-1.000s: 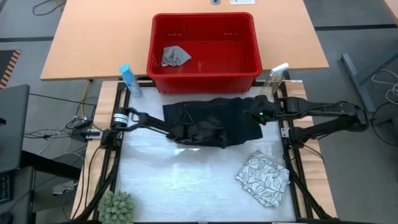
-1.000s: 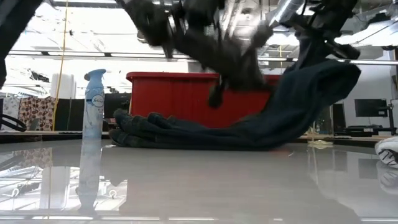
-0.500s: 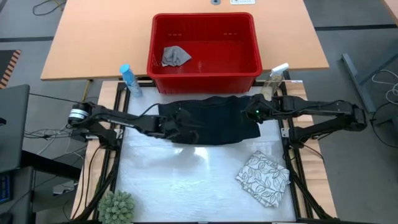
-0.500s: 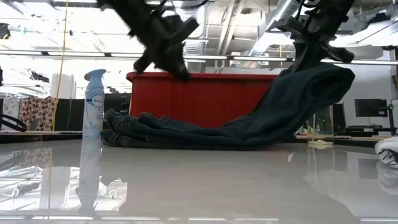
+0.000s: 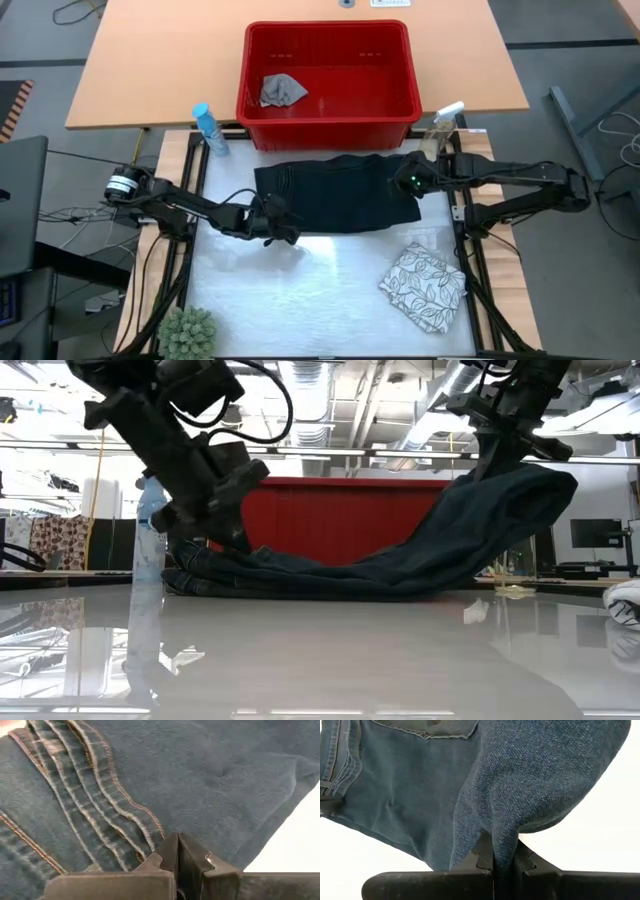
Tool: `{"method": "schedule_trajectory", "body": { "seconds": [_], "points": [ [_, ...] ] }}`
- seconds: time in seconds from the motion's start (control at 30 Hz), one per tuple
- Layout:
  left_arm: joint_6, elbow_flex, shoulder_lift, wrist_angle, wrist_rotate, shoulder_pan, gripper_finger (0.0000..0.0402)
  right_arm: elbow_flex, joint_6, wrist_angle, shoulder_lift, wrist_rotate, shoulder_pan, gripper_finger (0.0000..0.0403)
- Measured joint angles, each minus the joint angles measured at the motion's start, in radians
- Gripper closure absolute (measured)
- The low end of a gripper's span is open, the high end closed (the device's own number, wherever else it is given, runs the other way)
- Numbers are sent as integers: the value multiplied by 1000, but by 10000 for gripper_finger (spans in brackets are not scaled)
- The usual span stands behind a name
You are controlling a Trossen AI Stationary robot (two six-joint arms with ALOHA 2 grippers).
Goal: Fold laundry
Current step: Fold the dark blue pants
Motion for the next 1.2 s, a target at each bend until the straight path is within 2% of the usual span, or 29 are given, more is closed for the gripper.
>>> {"method": "schedule_trajectory", "body": {
  "seconds": [0.17, 0.43, 0.77, 1.0, 1.2],
  "points": [
    [-13, -7, 70, 9, 58, 22, 401, 0, 0, 0, 0, -1, -2, 366],
    [-24, -4, 174, 147, 114, 16, 401, 0, -3, 29, 0, -26, -1, 366],
    [-24, -5, 182, 225, 149, 14, 401, 0, -27, 263, 4, -71, -1, 366],
    [-24, -5, 185, 234, 137, 10, 401, 0, -31, 419, 32, -120, 0, 366],
    [-24, -5, 228, 320, 131, 6, 401, 0, -44, 556, 71, -169, 0, 366]
  ]
}}
